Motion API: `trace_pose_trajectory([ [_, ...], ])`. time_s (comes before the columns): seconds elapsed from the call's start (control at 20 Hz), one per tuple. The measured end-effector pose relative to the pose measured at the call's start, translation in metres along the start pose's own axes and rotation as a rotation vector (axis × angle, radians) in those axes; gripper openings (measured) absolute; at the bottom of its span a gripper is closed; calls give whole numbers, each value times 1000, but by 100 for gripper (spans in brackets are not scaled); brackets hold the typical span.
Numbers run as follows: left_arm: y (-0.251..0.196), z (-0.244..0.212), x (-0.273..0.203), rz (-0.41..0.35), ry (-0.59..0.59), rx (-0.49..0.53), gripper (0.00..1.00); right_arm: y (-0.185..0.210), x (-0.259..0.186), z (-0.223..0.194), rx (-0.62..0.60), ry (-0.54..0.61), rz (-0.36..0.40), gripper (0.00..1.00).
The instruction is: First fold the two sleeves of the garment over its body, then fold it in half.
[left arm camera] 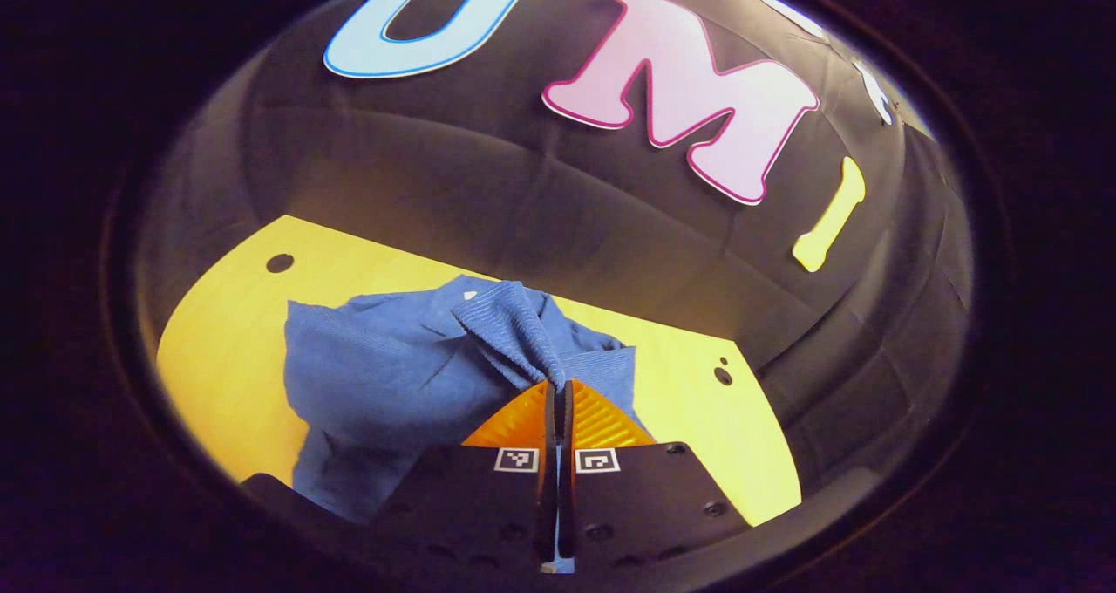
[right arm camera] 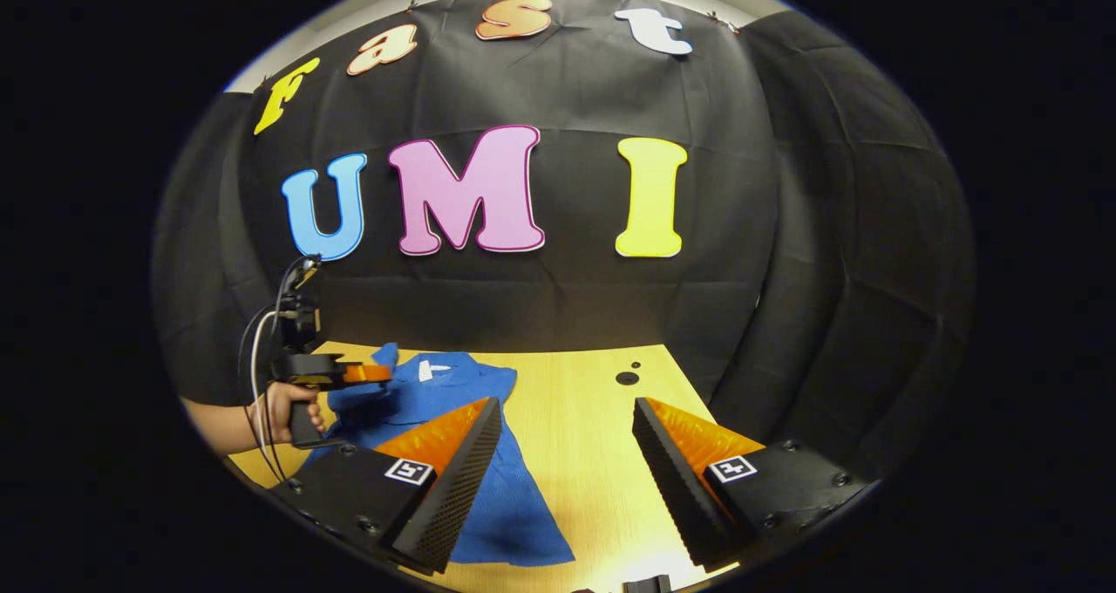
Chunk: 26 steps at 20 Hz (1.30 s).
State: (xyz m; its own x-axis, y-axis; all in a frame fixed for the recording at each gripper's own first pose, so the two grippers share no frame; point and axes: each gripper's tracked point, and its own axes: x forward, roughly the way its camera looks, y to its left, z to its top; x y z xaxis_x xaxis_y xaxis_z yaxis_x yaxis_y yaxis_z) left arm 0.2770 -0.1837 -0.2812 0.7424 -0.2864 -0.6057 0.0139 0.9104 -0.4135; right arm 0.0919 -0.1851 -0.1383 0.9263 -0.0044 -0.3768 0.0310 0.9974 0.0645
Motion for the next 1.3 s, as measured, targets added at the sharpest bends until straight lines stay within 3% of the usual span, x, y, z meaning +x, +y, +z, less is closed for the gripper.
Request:
trace_pose_trajectory([
  [0.2,-48,-6,45,-32,-8,32,1,-5,-10,-21,24,31,3,98],
  [0.25,-55,-8,53,-40,-4,39,6,-6,-10,-25,41,39,4,98],
  [0.3,-61,-9,56,-48,-2,46,23,-7,-11,-29,47,45,-2,98],
  [0.4,-64,-10,68,-35,-21,64,76,-6,-8,-28,16,12,-10,98],
  [0.45,-59,-6,52,-16,-35,75,87,0,-7,-33,-4,14,6,98],
  [0.6,-40,-1,18,23,-109,107,85,16,7,-60,-21,69,59,98],
  [0.85,28,-15,-86,131,-147,195,85,34,32,-112,-35,192,113,98],
  [1.05,91,-69,-165,236,-52,275,84,37,43,-156,-54,303,122,98],
  [1.3,156,-156,-233,363,112,195,85,32,39,-225,-39,512,114,98],
])
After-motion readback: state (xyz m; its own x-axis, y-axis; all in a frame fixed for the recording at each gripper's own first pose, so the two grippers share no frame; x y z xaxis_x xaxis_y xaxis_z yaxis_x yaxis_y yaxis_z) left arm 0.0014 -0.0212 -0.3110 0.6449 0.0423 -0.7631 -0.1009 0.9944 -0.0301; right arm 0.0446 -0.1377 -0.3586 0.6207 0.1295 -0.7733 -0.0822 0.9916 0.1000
